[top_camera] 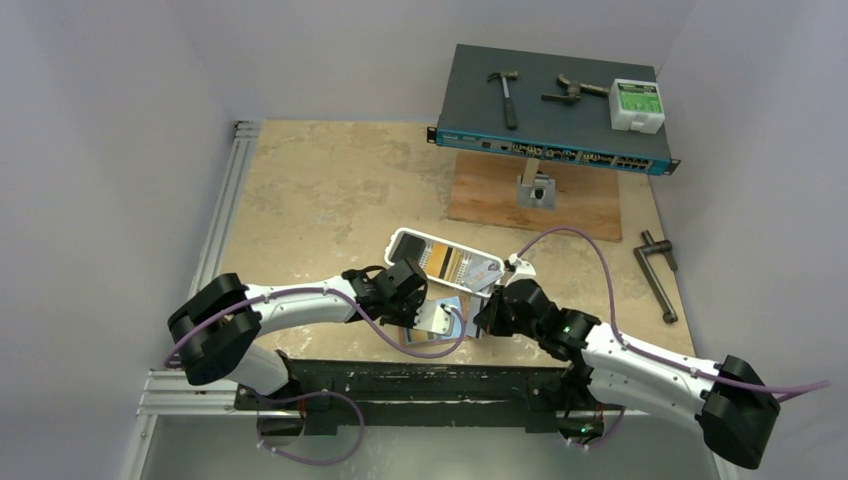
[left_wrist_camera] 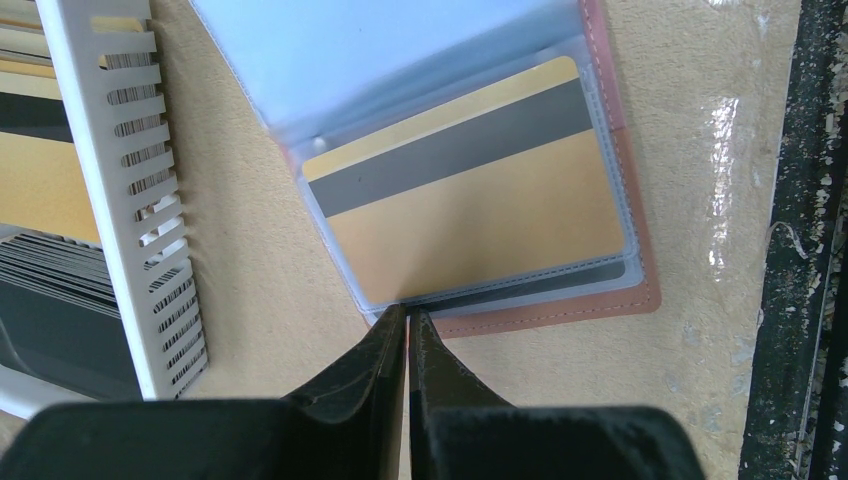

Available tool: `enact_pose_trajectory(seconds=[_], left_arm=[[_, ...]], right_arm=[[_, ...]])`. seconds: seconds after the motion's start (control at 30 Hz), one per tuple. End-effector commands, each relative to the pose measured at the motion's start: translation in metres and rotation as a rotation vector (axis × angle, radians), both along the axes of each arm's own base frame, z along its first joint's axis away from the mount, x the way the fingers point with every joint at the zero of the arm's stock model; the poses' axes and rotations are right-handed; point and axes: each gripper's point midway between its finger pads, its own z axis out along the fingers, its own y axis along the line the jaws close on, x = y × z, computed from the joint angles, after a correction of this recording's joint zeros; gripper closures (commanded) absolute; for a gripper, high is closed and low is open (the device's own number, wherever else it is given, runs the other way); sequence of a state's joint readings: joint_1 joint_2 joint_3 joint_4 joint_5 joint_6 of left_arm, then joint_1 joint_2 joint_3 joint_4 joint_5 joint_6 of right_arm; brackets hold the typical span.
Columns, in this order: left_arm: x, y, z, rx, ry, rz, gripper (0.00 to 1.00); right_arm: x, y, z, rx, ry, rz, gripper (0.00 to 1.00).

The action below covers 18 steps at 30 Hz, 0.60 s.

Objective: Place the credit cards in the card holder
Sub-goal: Insert the credit card into the card holder.

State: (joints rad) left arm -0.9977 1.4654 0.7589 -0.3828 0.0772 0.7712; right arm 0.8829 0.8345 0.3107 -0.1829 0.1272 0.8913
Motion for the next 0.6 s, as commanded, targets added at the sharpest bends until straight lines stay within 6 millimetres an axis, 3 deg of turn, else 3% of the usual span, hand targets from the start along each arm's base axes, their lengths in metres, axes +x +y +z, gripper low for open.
enact_pose_trajectory(seconds=[0.0,0.57], left_arm=[[-0.0016,-0.0002,0.0046,-0.009,-0.014,-0.016,0.96],[-0.0006,-0.0009,0.0055,-0.008,-0.017,-0.013,0.97]], right_arm=[[0.0129,0.0113,0.0255,0.042,-0.074,0.013,1.0],[0.0089,0.0161,0.0164,0.069,-0.056,0.028,1.0]])
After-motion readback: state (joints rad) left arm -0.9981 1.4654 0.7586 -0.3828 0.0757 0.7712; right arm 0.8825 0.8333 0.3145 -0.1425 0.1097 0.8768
